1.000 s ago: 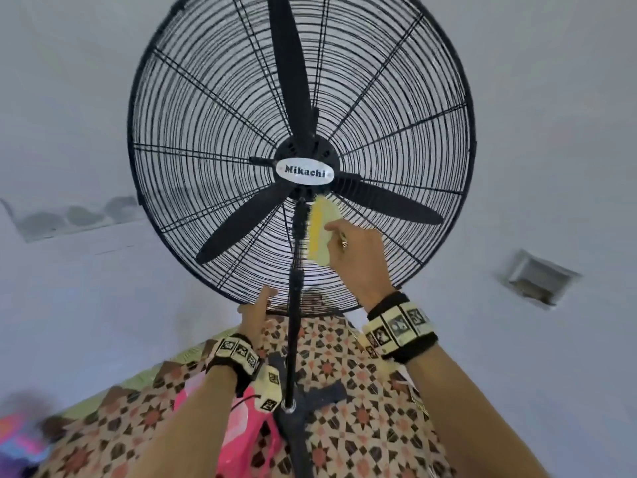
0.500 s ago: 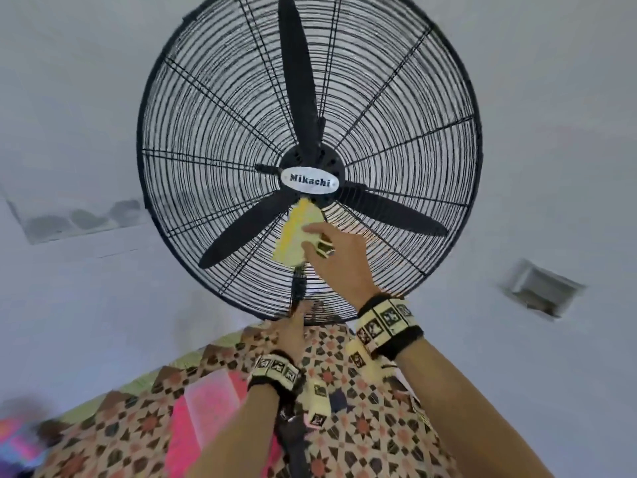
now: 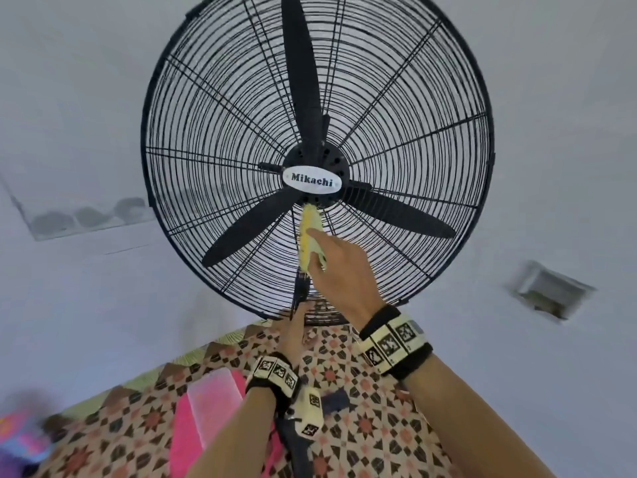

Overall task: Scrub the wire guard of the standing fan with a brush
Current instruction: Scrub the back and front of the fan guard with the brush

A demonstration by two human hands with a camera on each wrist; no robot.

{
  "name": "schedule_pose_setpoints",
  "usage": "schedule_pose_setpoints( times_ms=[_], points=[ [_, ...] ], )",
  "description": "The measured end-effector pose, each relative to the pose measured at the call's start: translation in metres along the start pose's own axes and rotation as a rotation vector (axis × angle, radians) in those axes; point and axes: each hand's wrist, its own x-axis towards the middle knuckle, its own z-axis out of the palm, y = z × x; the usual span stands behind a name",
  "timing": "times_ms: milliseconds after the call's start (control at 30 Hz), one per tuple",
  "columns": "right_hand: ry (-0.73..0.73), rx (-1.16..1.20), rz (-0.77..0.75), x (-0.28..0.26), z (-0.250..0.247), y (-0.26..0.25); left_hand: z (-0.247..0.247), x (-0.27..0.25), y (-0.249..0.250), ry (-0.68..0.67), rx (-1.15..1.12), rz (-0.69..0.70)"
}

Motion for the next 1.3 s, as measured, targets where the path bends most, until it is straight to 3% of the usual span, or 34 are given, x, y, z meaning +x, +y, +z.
schedule_pose_setpoints(
  times_ms=[67, 167, 400, 533, 700, 833, 967, 1133, 1300],
  points=[
    [-0.051, 0.006, -0.047, 0.007, 0.0, -0.005, 0.004, 0.004, -0.002, 0.011, 0.09, 0.038],
    [-0.061, 0.177, -0.072, 0.012, 0.003, -0.003, 0.004, -0.001, -0.001, -0.021, 0.048, 0.012],
    [0.048, 0.349, -0.008, 0.002, 0.007, 0.024, 0.004, 0.007, -0.002, 0.031, -0.068, -0.068],
    [0.223, 0.32, 0.105, 0.004, -0.003, 0.024, 0.007, 0.001, 0.003, 0.051, -0.095, -0.086],
    [0.158, 0.411, 0.025, 0.007, 0.0, 0.024, 0.008, 0.001, 0.001, 0.049, -0.143, -0.065],
    [0.246, 0.208, 0.062, 0.009, 0.005, 0.016, 0.009, 0.0, 0.004, 0.05, -0.087, -0.076],
    [0.099, 0.371, -0.078, 0.015, 0.001, 0.012, 0.006, -0.001, 0.002, 0.061, -0.128, -0.043],
    [0.222, 0.256, 0.094, 0.014, 0.001, 0.017, 0.007, -0.003, 0.007, 0.068, -0.157, -0.044],
    [0.145, 0.352, -0.025, 0.022, -0.004, 0.012, 0.003, -0.005, 0.01, 0.049, -0.18, -0.069]
  ],
)
